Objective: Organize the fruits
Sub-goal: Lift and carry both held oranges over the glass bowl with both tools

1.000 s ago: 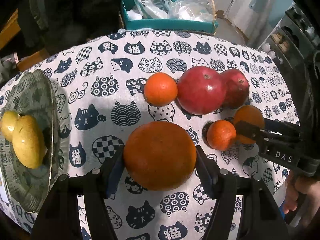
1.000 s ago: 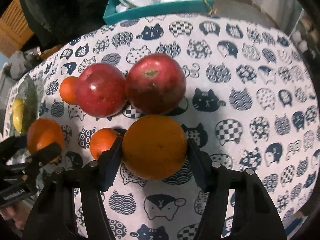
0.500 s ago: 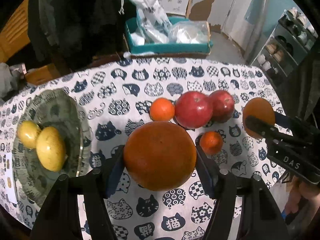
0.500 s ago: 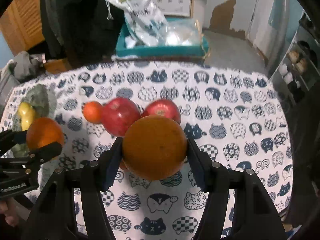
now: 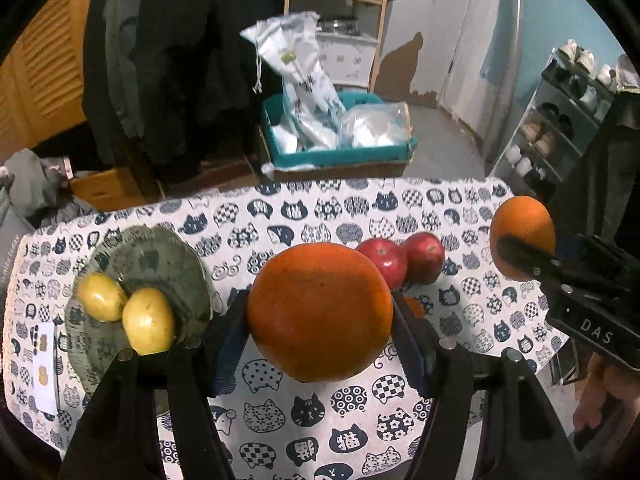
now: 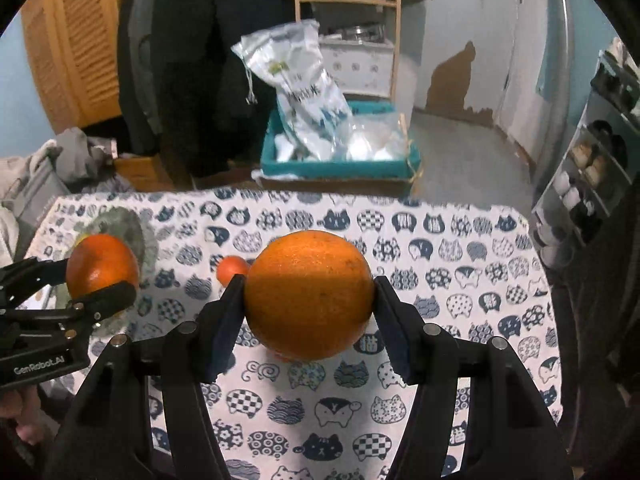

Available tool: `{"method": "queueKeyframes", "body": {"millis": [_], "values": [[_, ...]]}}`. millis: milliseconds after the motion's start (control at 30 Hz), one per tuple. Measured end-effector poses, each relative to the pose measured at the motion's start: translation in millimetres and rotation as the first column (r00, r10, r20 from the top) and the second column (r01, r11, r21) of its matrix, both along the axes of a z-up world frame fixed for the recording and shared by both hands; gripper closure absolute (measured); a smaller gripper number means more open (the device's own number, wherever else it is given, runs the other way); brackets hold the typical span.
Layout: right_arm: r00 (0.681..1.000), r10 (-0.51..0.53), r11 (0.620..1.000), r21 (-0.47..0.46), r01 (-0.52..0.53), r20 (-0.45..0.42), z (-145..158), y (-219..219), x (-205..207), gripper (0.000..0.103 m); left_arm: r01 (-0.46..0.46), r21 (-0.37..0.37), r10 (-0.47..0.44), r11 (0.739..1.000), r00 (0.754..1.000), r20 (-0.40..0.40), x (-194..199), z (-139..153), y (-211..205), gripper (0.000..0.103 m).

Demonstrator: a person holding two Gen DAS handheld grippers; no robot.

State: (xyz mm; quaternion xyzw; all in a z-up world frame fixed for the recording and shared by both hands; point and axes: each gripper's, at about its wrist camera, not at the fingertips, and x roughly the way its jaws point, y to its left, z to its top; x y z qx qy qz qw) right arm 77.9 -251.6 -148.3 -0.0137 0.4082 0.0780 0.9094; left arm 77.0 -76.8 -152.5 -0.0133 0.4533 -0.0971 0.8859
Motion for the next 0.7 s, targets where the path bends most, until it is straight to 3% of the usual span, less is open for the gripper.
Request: {"method": "queueKeyframes", "body": {"millis": [700], "values": [[0.981, 0.07, 0.996, 0.041, -0.078, 0.179, 77, 22, -31, 0.04, -0.053, -0.032, 0.059, 0.998, 0.975, 0.216, -36, 81, 39, 0.035]]}}
